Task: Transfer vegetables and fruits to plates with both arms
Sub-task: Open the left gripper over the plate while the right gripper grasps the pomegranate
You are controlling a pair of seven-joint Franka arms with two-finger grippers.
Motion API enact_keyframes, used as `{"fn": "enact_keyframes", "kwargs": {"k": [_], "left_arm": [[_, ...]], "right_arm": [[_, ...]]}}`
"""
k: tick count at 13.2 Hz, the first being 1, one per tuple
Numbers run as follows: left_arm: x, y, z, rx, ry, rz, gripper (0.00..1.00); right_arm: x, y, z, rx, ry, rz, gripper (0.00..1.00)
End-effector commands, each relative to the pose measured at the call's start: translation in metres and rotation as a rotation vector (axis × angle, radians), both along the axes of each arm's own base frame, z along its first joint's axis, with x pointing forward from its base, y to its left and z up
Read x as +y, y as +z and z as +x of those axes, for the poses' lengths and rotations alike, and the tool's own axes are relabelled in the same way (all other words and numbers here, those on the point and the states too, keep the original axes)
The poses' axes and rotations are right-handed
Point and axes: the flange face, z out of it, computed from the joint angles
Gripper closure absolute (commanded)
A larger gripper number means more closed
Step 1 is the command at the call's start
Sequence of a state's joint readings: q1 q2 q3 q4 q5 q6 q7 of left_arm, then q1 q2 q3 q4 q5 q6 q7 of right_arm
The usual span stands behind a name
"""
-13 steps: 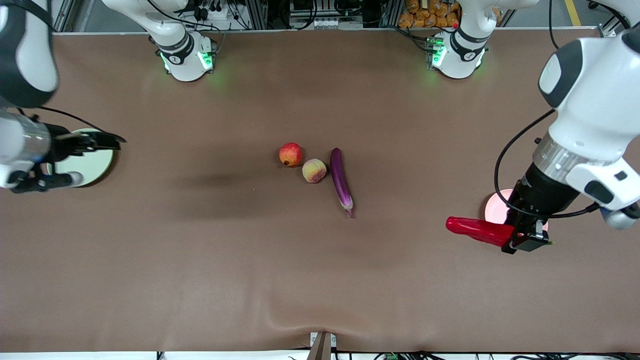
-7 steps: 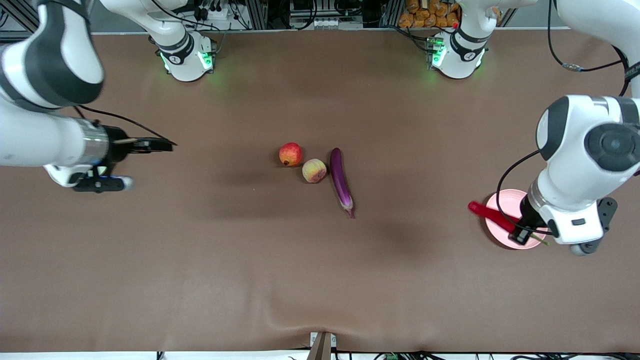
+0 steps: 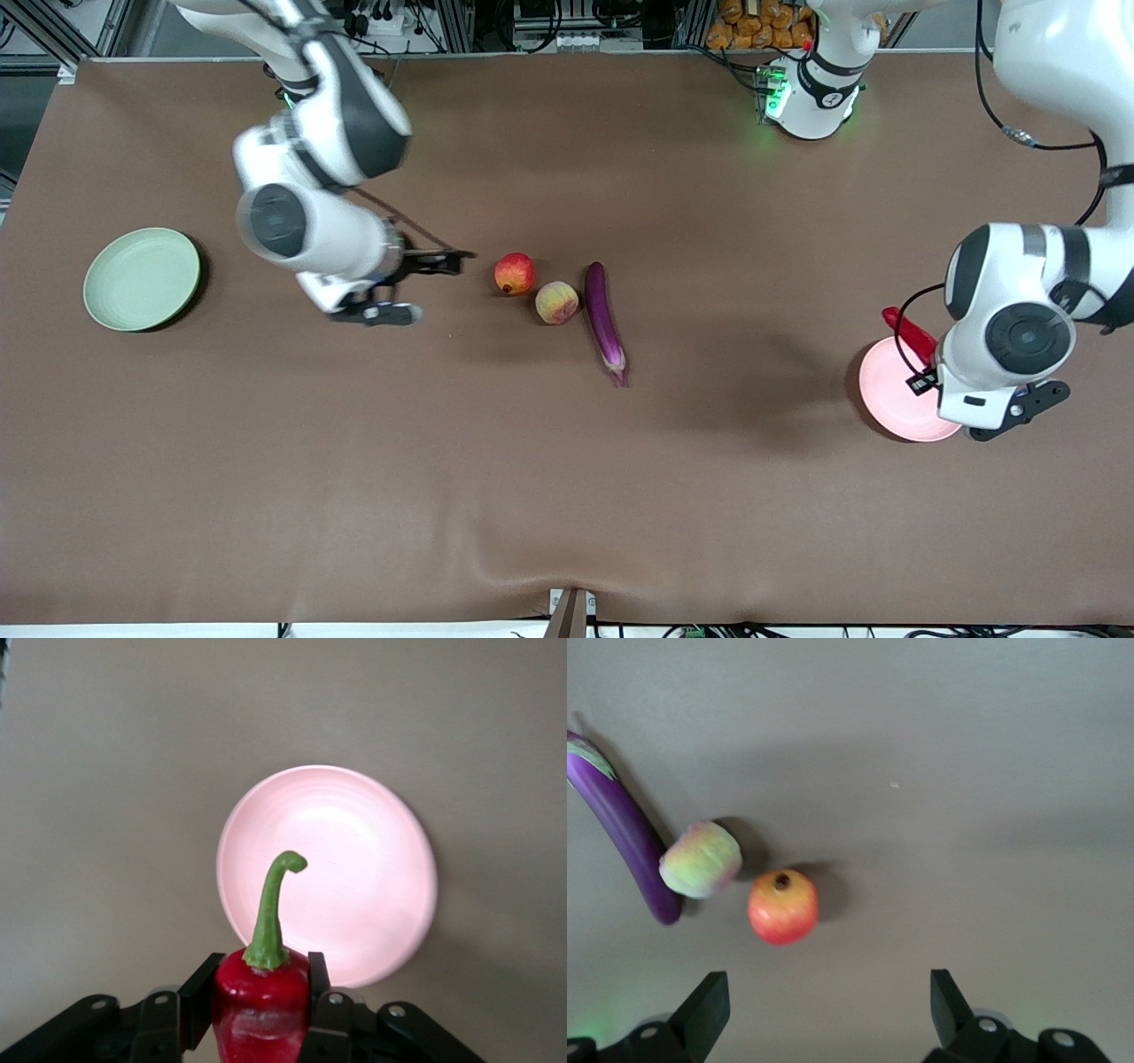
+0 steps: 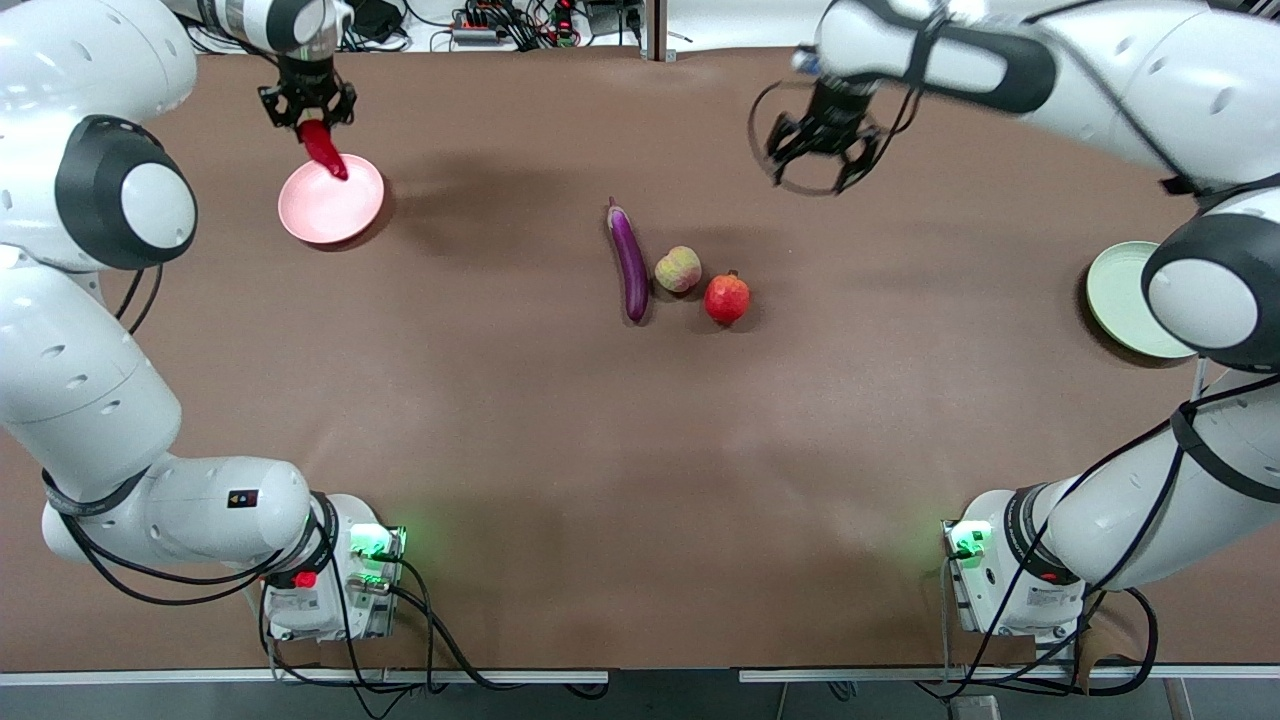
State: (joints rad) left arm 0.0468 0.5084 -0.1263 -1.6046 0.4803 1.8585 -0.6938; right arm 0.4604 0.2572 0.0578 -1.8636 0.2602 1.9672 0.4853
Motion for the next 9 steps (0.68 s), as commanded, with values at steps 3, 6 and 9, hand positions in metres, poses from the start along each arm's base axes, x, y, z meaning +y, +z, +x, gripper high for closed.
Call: {"fn": "enact_keyframes", "kwargs": {"k": [3,6,9], "left_arm": [[0.041,-0.058,0.012,0.128,-0.278,0.019,0.66],[0.070,-0.082,0.030,-0.014,-0.340,-0.021,0.62],[0.072,-0.100,0.040,-0.079,-0.359,-0.049,0.61]], "right_arm": [[0.056,-0.079,-0.041,-0.050,-0.087,-0.028,0.00],[0.075,-0.119,-0.054,-0.075,-0.102,-0.040,0.00],[0.077,-0.138,-0.062,-0.069,-0.093,-0.070,0.00]]}}
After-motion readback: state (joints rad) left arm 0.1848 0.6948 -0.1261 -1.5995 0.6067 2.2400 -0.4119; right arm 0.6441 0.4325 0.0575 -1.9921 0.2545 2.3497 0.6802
